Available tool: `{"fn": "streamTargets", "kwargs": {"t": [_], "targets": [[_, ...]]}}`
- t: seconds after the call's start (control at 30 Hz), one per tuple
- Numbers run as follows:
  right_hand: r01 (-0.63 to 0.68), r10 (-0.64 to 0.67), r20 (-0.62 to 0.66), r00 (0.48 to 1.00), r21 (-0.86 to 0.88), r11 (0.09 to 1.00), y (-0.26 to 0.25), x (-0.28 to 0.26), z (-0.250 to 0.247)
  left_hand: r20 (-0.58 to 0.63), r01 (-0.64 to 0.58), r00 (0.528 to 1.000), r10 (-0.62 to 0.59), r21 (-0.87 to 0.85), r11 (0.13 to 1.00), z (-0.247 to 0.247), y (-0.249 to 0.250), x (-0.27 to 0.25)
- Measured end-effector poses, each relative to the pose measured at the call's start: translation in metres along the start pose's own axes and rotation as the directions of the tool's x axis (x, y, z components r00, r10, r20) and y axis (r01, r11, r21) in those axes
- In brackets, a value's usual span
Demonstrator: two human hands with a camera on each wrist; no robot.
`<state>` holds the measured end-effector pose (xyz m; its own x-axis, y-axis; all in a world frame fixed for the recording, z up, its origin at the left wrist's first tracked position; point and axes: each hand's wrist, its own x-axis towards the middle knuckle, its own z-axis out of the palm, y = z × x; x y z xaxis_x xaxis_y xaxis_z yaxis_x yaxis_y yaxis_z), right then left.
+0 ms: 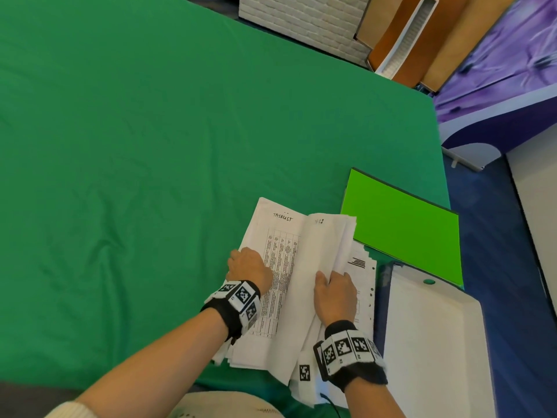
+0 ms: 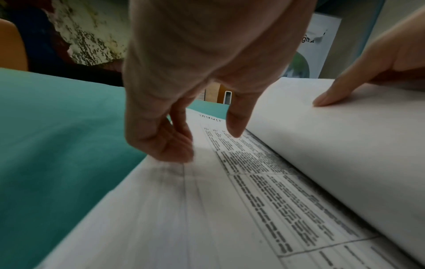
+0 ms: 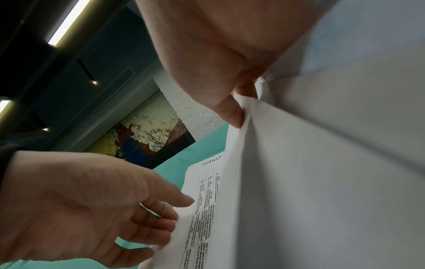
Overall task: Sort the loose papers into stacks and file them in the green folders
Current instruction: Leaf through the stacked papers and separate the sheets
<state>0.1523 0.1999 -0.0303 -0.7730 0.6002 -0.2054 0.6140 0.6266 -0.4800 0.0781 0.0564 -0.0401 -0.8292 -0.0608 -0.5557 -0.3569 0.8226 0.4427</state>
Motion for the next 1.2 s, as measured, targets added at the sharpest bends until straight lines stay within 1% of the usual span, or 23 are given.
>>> {"fn": "streamTargets", "kwargs": {"t": [0.07,0.2,0.27,0.33,0.4,0.5,0.6,0.67,0.7,0.77,0.8,0.83,0.9,0.97,1.03,1.13,1.2], "targets": [[-0.002,0.002,-0.007,1.000,0.018,1.000,0.000,0.000,0.000,-0.040,0.023,0.999,-0.022,0.032,0.999,0.000,0.001,0.000],[-0.011,0.011,-0.008,1.000,0.005,1.000,0.004,0.000,-0.001,-0.033,-0.015,0.999,0.017,0.059,0.998,-0.001,-0.001,0.002],[-0.017,0.017,-0.005,1.000,0.003,1.000,0.005,0.000,0.000,-0.045,-0.060,0.997,0.065,0.102,0.993,-0.002,0.000,-0.002],[-0.012,0.012,-0.009,1.000,0.007,1.000,0.005,0.000,0.001,-0.074,-0.141,0.985,0.158,0.198,0.970,-0.002,0.001,-0.007],[-0.007,0.007,-0.014,1.000,0.011,1.000,0.004,-0.001,0.003,-0.074,-0.228,0.960,0.270,0.350,0.909,-0.005,0.002,-0.012],[-0.006,0.006,-0.020,1.000,0.015,1.000,0.003,-0.001,0.003,0.032,-0.328,0.924,0.380,0.579,0.746,-0.012,0.008,-0.018],[-0.008,0.008,-0.026,1.000,-0.001,1.000,0.002,-0.002,0.000,0.116,-0.381,0.899,0.423,0.684,0.622,-0.018,0.016,-0.023],[-0.004,0.004,-0.035,0.999,-0.013,1.000,0.001,-0.003,-0.002,0.120,-0.396,0.880,0.460,0.721,0.568,-0.020,0.020,-0.024],[0.000,-0.001,-0.038,0.999,-0.021,1.000,0.000,-0.003,-0.003,0.115,-0.404,0.869,0.481,0.726,0.556,-0.022,0.022,-0.025],[0.013,-0.014,-0.036,0.999,-0.028,1.000,0.000,-0.004,-0.003,0.100,-0.439,0.843,0.529,0.697,0.567,-0.021,0.024,-0.025],[0.022,-0.023,-0.032,0.999,-0.029,0.999,-0.001,-0.005,-0.003,0.090,-0.464,0.829,0.552,0.660,0.591,-0.020,0.025,-0.026],[0.029,-0.030,-0.028,0.999,-0.031,0.999,-0.002,-0.006,-0.003,0.071,-0.488,0.819,0.569,0.606,0.628,-0.018,0.025,-0.026],[0.033,-0.034,-0.026,0.999,-0.045,0.998,-0.004,-0.007,-0.002,-0.001,-0.539,0.803,0.596,0.427,0.726,-0.011,0.023,-0.024],[0.030,-0.032,-0.027,0.999,-0.063,0.998,-0.006,-0.008,-0.002,-0.041,-0.550,0.821,0.570,0.215,0.807,-0.004,0.019,-0.022],[0.026,-0.028,-0.031,0.999,-0.081,0.996,-0.007,-0.008,-0.003,-0.045,-0.512,0.857,0.514,0.056,0.857,0.002,0.016,-0.018],[0.017,-0.020,-0.030,0.999,-0.096,0.995,-0.007,-0.008,-0.004,-0.029,-0.451,0.893,0.450,-0.079,0.889,0.007,0.009,-0.013],[0.016,-0.019,-0.031,0.999,-0.094,0.995,-0.006,-0.008,-0.003,-0.019,-0.392,0.919,0.393,-0.137,0.910,0.009,0.004,-0.010]]}}
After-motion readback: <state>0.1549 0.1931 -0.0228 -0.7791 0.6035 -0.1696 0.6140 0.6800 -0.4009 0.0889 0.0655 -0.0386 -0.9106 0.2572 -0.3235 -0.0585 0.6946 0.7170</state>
